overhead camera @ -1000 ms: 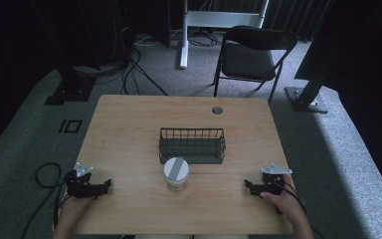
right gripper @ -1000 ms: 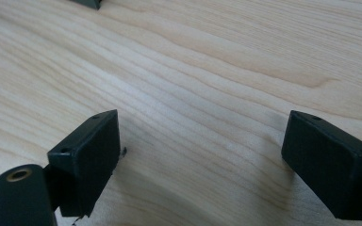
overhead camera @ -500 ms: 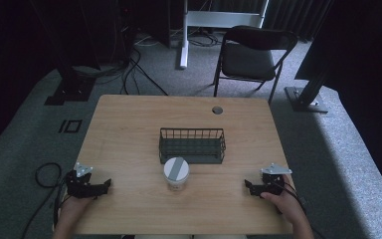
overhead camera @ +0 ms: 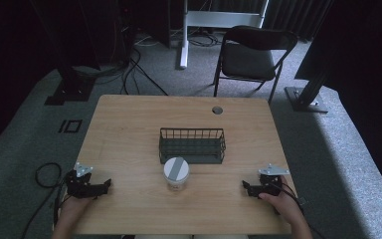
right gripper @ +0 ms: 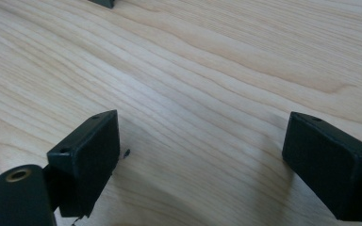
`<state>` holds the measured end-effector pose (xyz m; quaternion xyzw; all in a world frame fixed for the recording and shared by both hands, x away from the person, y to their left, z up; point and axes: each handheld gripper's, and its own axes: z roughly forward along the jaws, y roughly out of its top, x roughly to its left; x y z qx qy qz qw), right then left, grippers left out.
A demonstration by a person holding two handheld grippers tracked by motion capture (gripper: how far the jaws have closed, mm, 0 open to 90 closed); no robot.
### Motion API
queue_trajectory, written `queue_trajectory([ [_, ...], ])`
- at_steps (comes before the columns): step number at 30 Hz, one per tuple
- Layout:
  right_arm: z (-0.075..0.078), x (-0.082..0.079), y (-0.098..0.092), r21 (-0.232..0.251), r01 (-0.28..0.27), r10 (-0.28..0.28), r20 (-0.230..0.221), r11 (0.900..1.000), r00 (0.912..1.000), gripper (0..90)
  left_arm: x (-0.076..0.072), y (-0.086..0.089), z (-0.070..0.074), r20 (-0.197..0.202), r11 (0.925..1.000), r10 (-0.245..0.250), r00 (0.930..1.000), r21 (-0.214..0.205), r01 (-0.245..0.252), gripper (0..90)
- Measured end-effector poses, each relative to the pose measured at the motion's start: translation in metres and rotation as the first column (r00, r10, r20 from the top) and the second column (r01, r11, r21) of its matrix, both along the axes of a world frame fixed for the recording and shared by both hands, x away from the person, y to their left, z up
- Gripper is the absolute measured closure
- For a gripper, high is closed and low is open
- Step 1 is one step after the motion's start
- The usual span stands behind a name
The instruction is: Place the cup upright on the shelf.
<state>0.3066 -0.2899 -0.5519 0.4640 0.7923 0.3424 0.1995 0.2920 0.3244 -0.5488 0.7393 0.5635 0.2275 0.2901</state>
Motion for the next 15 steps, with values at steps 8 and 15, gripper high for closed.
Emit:
queue_trajectory([
  [8,0.004,0.000,0.012,0.012,-0.033,0.033,0.014,0.9994,0.9994,11.6,0.000,0.000,0.000,0.000,1.0000,0.000,1.0000,0.000,0.000,0.1],
  [15,0.010,0.000,0.023,0.032,-0.065,0.064,0.037,0.9974,0.9973,11.6,0.000,0.000,0.000,-0.001,1.0000,-0.005,1.0000,0.000,0.005,0.0],
])
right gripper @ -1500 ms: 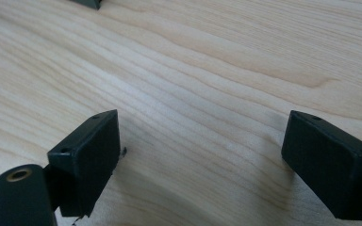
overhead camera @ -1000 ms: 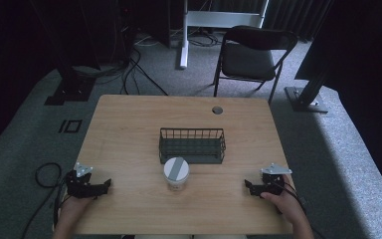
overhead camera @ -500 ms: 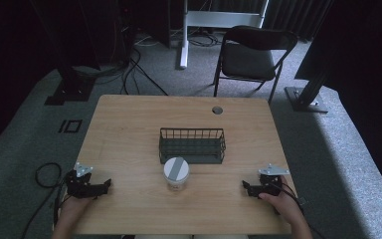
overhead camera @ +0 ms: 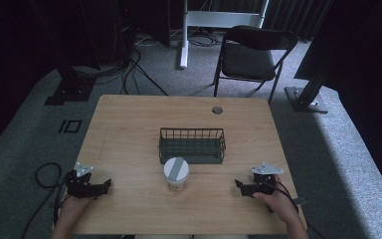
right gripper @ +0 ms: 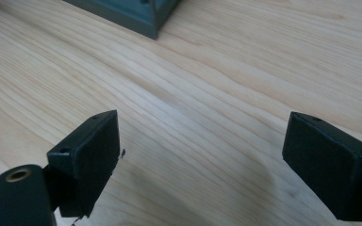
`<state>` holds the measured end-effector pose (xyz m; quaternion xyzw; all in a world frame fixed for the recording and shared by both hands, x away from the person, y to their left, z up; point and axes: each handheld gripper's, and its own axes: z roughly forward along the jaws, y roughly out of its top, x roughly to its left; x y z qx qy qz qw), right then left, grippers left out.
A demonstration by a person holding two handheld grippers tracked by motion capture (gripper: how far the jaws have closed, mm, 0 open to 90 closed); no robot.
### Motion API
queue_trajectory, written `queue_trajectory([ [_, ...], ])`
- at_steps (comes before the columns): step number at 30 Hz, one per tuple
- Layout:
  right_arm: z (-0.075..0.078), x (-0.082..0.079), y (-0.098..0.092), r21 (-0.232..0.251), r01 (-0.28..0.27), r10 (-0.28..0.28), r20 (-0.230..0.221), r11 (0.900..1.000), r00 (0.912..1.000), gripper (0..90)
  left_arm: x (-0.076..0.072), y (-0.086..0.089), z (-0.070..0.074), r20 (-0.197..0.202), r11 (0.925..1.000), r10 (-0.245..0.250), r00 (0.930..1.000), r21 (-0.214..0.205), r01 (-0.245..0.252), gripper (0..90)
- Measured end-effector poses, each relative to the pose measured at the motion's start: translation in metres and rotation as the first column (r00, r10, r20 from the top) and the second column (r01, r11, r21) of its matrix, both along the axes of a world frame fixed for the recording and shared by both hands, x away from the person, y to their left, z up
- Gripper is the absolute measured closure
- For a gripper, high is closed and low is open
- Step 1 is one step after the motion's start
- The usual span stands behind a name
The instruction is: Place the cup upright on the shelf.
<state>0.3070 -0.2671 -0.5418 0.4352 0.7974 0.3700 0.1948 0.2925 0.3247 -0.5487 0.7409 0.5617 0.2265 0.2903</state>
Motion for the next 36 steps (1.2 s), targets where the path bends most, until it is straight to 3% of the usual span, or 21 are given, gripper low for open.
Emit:
queue_trajectory([
  [18,0.008,0.002,0.031,0.027,-0.086,0.086,0.016,0.9959,0.9962,11.6,0.000,0.000,0.000,-0.001,1.0000,0.000,1.0000,0.000,0.000,0.1],
  [36,0.010,0.002,0.072,0.029,-0.199,0.198,0.020,0.9796,0.9799,11.7,0.000,0.000,0.000,0.000,1.0000,0.001,1.0000,-0.001,-0.001,0.0],
])
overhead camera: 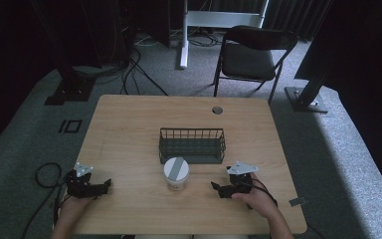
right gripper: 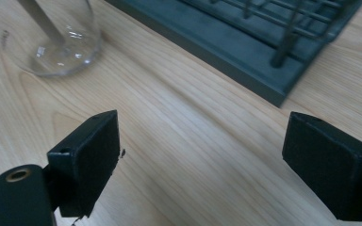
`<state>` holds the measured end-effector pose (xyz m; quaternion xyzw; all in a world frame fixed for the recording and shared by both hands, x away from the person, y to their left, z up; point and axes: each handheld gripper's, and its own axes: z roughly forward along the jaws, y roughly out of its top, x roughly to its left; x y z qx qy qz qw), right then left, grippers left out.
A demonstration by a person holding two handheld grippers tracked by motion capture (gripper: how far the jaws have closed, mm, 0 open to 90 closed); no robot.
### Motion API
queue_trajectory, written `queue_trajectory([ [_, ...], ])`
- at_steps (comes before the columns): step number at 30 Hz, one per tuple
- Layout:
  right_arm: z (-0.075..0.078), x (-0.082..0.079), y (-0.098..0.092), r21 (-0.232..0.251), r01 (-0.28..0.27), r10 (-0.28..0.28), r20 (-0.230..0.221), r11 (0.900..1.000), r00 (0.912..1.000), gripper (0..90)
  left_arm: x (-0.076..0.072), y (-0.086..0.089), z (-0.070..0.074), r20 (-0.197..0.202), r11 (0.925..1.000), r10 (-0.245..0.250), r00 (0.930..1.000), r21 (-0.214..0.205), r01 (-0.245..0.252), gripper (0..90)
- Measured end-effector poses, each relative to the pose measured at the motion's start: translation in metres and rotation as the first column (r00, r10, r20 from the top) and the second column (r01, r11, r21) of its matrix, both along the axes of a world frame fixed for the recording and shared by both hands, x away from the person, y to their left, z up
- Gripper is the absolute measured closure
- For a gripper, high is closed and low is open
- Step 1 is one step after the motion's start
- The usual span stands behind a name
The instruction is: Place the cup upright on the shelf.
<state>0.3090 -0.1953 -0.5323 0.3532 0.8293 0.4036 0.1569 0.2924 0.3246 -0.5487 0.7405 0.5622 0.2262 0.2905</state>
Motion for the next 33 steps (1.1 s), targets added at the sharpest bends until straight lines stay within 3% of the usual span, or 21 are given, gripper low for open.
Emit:
queue_trajectory([
  [19,0.007,-0.004,0.041,0.041,-0.112,0.111,0.018,0.9929,0.9936,11.6,0.000,0.000,0.000,0.000,1.0000,0.000,1.0000,0.000,0.000,0.1],
  [33,0.008,-0.007,0.077,0.055,-0.213,0.209,0.062,0.9756,0.9759,11.6,0.000,0.000,0.000,0.000,1.0000,0.000,1.0000,0.000,0.000,0.1],
])
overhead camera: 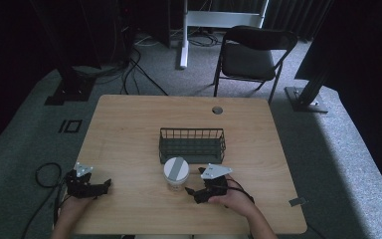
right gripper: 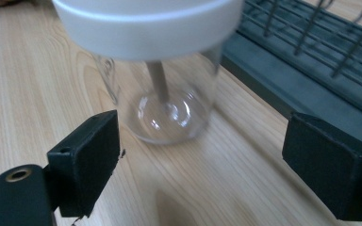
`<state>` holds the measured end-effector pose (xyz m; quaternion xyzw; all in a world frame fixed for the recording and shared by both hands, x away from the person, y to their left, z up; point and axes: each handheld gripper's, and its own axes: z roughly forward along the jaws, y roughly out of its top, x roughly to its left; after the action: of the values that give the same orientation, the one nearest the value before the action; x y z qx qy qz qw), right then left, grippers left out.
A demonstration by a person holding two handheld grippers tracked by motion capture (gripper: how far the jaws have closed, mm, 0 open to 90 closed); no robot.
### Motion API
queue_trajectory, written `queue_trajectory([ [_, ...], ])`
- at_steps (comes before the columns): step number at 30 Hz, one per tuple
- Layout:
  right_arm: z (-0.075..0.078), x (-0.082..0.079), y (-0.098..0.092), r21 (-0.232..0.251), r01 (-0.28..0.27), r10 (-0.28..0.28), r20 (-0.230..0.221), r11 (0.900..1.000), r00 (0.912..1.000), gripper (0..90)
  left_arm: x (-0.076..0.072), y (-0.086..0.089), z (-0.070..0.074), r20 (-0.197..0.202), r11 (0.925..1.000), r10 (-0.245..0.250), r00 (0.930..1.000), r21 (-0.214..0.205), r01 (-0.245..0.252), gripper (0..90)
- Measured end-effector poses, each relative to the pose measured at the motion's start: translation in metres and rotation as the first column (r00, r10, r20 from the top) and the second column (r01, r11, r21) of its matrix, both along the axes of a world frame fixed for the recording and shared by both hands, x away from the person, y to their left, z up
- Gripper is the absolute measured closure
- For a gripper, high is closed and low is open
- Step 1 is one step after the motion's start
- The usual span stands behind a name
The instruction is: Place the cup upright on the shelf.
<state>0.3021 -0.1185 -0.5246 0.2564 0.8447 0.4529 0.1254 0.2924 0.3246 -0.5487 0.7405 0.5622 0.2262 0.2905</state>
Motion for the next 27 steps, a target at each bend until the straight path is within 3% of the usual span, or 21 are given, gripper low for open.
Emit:
queue_trajectory([
  [13,-0.002,0.002,0.025,0.053,-0.042,0.042,0.007,0.9977,0.9991,11.6,0.000,0.000,0.000,0.000,1.0000,0.000,1.0000,0.000,0.000,0.1],
  [27,-0.003,0.007,0.040,0.104,-0.043,0.041,0.022,0.9936,0.9989,11.7,0.000,0.000,0.000,0.000,1.0000,0.000,1.0000,0.000,0.000,0.1],
])
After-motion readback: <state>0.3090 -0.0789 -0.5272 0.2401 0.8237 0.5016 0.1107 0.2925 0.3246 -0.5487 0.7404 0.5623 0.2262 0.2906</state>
